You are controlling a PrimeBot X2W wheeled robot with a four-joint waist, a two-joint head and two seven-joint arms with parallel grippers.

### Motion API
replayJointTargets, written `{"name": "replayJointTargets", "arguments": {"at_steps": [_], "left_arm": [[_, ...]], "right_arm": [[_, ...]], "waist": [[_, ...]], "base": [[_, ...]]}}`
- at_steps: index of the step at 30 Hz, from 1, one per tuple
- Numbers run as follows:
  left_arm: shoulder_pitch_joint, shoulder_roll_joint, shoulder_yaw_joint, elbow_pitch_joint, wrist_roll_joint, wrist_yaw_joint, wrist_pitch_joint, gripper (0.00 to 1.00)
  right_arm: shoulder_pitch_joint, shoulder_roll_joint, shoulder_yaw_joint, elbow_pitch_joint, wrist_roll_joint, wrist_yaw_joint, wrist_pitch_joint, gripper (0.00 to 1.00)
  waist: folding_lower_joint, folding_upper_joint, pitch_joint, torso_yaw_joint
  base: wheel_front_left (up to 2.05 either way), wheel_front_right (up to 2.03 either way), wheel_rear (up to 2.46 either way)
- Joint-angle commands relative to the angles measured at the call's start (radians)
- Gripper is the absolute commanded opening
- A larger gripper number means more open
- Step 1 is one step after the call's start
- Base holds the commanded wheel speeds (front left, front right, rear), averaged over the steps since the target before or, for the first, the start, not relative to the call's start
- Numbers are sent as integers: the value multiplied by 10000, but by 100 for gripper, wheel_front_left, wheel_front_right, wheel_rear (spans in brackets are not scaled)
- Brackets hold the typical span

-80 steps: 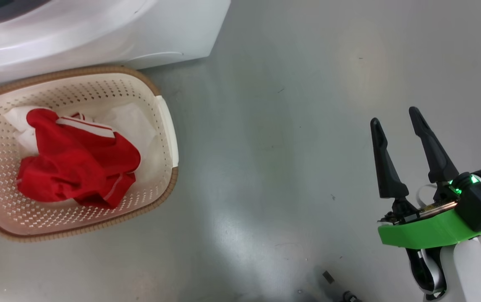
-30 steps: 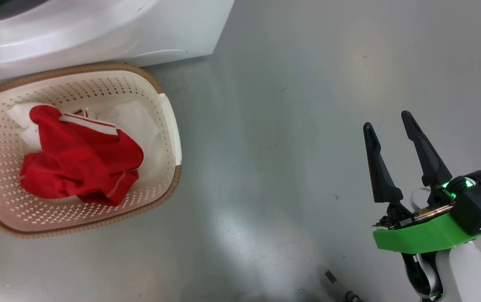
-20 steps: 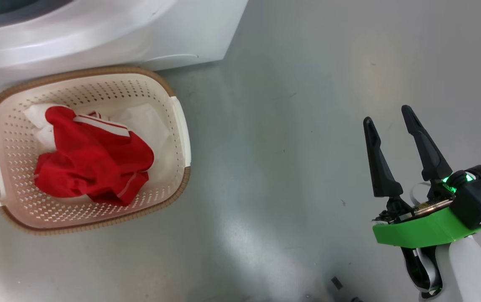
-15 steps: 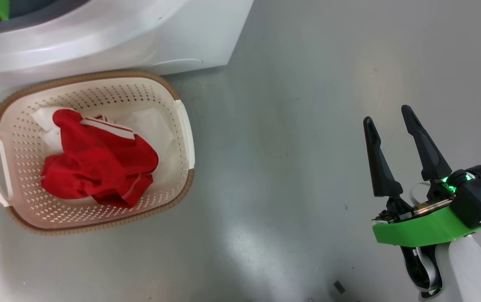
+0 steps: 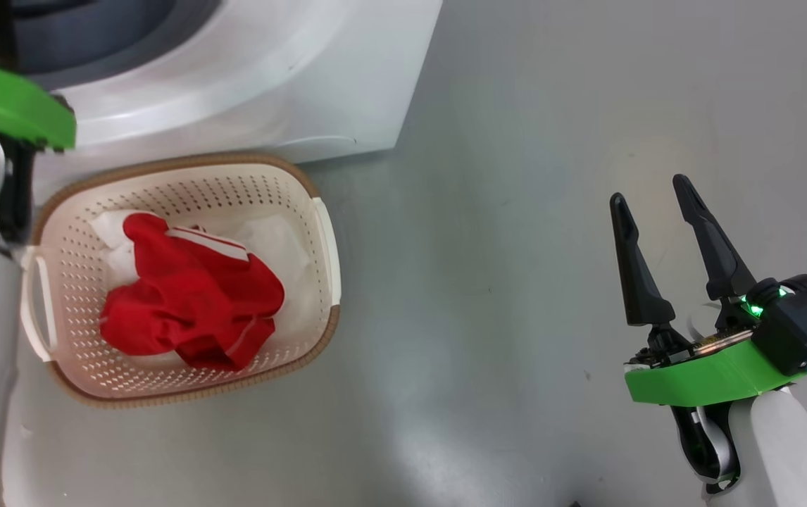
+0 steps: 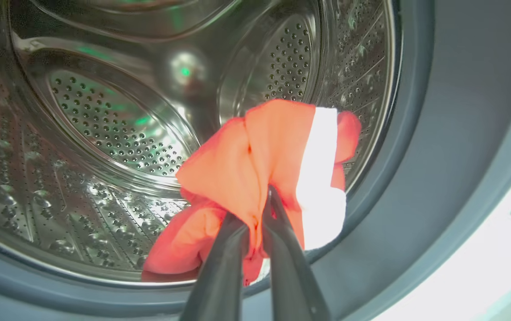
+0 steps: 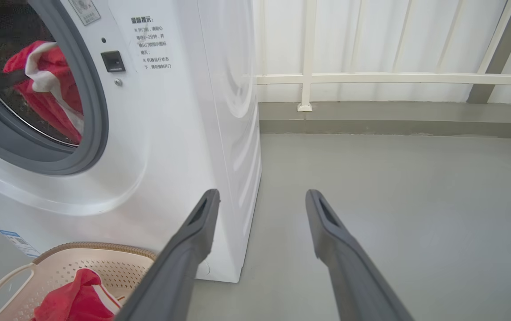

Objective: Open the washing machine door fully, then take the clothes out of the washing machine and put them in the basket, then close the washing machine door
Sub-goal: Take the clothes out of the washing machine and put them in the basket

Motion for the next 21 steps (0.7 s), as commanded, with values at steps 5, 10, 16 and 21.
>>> {"name": "replayJointTargets", "arguments": {"at_steps": [5, 10, 16, 21], "left_arm": [[1344, 302, 587, -1219, 255, 148, -77, 0], [2380, -8, 910, -1988, 308, 180, -77, 0], [3432, -173, 1057, -2531, 496, 292, -77, 0], [4249, -279, 1073, -2951, 576, 429, -78, 0]], "right_arm": [[166, -73, 90, -115, 44, 48, -65, 100], [346, -73, 50, -64, -37, 48, -65, 100], [529, -73, 124, 28, -48, 48, -65, 100], [707, -73, 89, 80, -41, 48, -65, 100]], "waist": [[0, 0, -675, 221], [0, 0, -1141, 400], [0, 0, -1720, 500], [0, 0, -2162, 549]], "base": [[0, 0, 0], [0, 0, 0], [0, 0, 0], [0, 0, 0]]}}
